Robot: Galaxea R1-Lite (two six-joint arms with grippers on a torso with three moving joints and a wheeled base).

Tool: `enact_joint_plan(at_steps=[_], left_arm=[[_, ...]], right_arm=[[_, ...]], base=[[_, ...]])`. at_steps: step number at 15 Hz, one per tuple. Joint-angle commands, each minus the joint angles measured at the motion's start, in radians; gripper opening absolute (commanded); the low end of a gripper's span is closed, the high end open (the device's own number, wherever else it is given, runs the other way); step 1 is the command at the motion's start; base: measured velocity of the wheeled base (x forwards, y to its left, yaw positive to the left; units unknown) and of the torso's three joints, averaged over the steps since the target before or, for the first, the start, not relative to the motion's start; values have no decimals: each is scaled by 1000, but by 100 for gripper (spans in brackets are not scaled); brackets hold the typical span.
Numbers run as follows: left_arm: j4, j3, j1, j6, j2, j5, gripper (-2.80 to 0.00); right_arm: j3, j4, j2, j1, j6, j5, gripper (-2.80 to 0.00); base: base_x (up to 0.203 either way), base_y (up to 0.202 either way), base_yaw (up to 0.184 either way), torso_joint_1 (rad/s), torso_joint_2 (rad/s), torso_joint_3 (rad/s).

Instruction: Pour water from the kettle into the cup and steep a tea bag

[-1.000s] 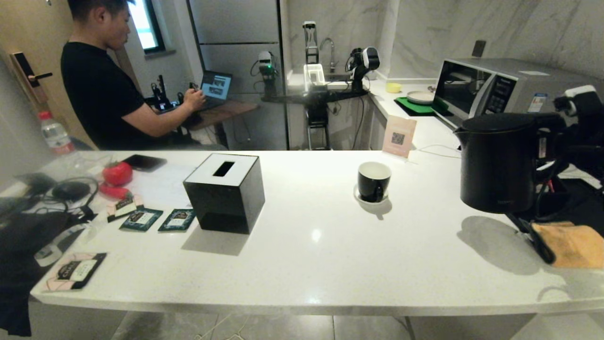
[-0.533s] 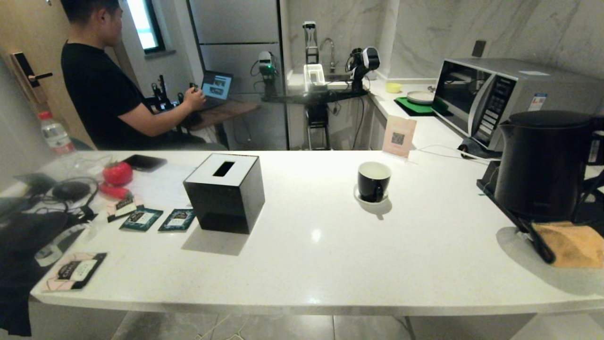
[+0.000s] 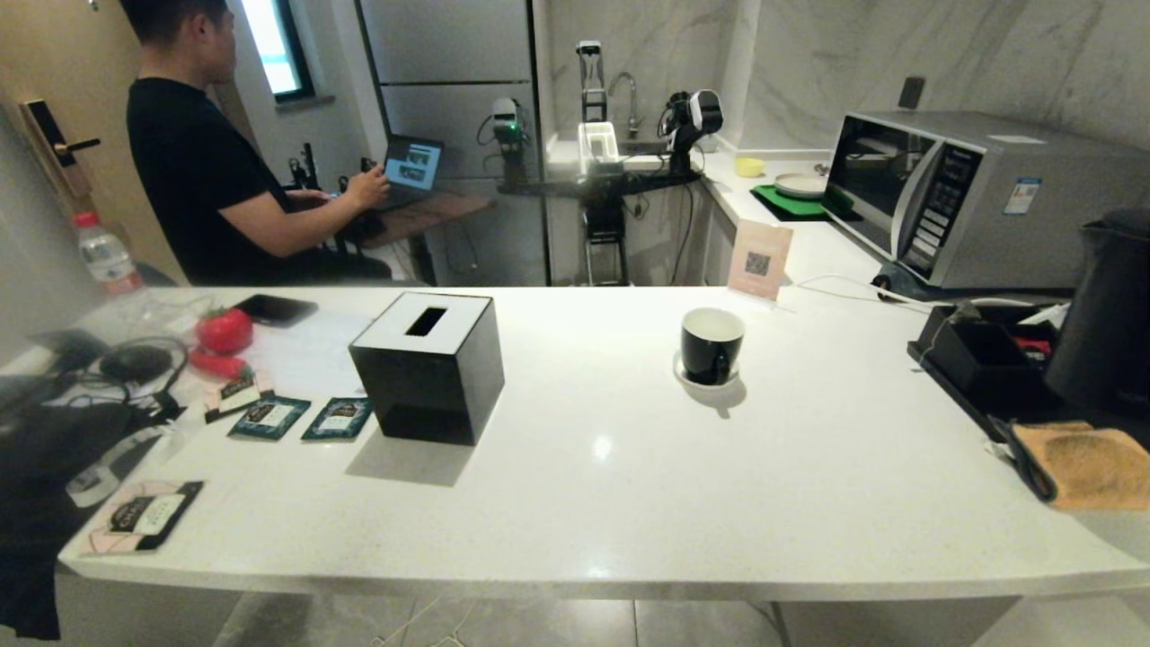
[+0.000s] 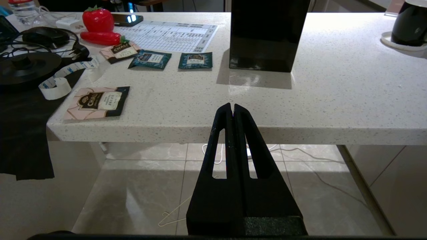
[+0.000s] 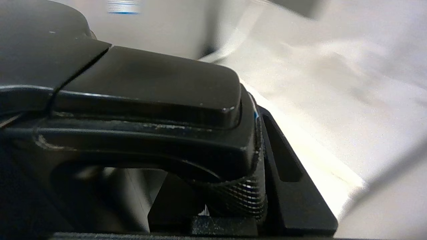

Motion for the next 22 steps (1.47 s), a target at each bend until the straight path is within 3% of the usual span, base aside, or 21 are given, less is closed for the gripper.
enact_joint_plan(at_steps=[1, 5, 11, 22], left_arm=[[0, 0, 0, 0, 0, 0, -280], [0, 0, 0, 0, 0, 0, -280], [0, 0, 0, 0, 0, 0, -280], [0, 0, 0, 0, 0, 0, -280]], right_arm=[[-4, -7, 13, -89, 20, -1, -280], [-15, -37, 64, -198, 42, 1, -280], [-141, -87, 192, -267, 44, 1, -280], [-404, -73, 452, -283, 51, 4, -280]], base=[[0, 0, 0, 0, 0, 0], [0, 0, 0, 0, 0, 0], [0, 0, 0, 0, 0, 0], [0, 0, 0, 0, 0, 0]])
